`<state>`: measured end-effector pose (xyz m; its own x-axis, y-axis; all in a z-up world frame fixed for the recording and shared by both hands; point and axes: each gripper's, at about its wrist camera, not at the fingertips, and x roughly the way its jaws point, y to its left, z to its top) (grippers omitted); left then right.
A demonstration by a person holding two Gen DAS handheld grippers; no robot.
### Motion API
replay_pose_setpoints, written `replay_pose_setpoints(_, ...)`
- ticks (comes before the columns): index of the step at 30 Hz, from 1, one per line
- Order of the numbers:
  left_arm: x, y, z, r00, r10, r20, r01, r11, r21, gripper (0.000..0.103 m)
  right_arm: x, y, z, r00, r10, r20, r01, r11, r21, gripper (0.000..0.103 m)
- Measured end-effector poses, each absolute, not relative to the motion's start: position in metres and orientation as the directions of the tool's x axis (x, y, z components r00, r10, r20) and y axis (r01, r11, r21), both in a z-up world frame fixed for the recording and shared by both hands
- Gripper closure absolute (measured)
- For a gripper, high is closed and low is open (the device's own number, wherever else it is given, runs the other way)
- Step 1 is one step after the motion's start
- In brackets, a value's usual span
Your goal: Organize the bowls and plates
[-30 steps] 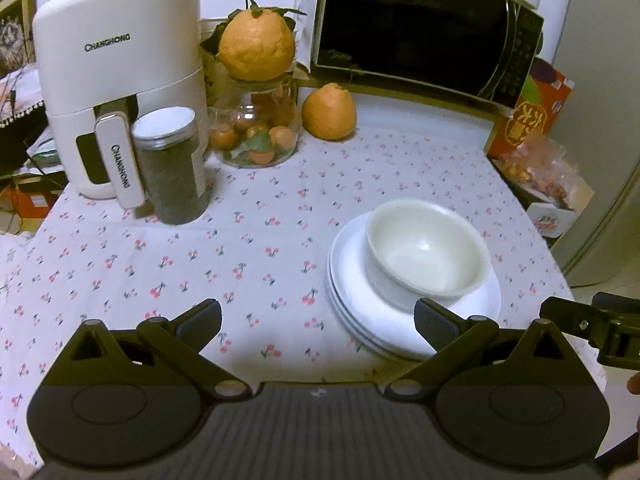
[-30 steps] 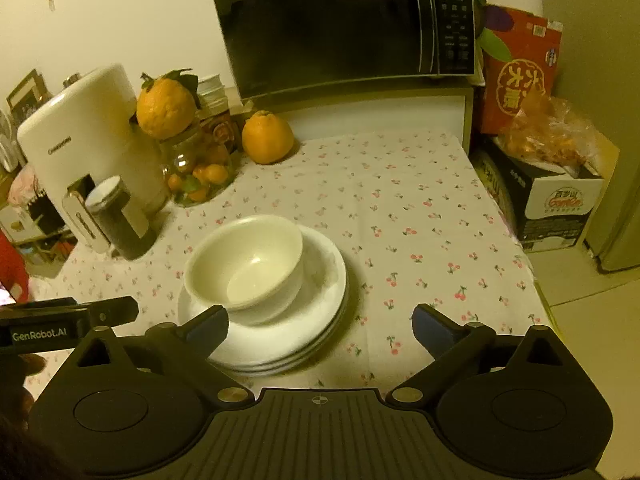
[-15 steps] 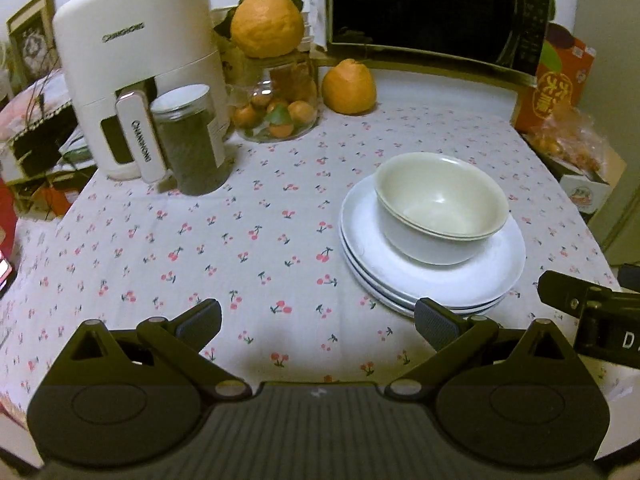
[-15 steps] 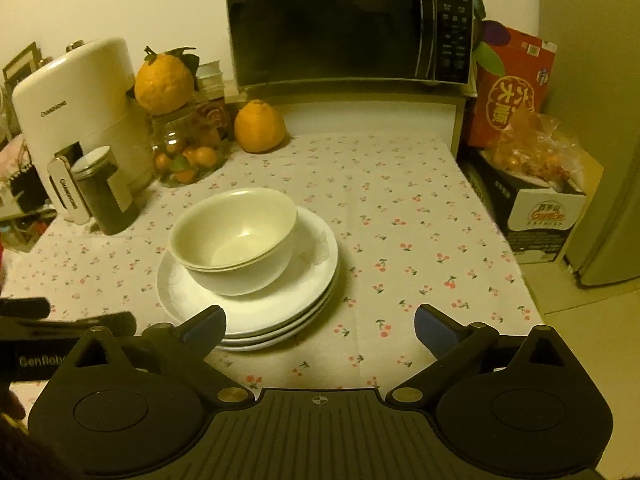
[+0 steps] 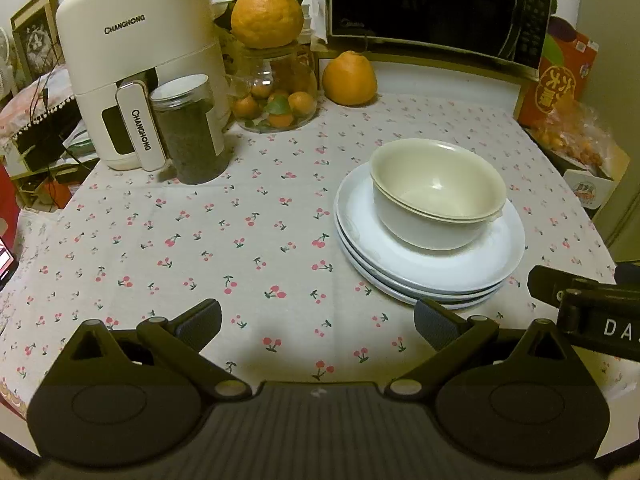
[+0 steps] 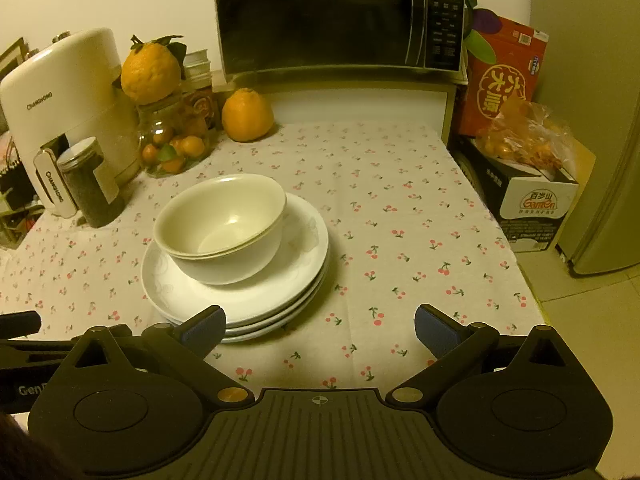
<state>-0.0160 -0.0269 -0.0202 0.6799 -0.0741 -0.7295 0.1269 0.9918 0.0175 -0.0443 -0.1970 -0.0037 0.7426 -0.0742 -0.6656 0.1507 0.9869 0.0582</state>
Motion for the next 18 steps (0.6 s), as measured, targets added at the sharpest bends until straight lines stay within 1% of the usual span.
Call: replay_pose_setpoints(18,-0.0149,-0.0266,-0.0203,0.678,-0.064,-0.732,0.121,0.992,0.026,0.000,-0.0434,-0.1959,-0.0069,0.735,-0.075,-0.674,0.146,0.988,0.049,0.001)
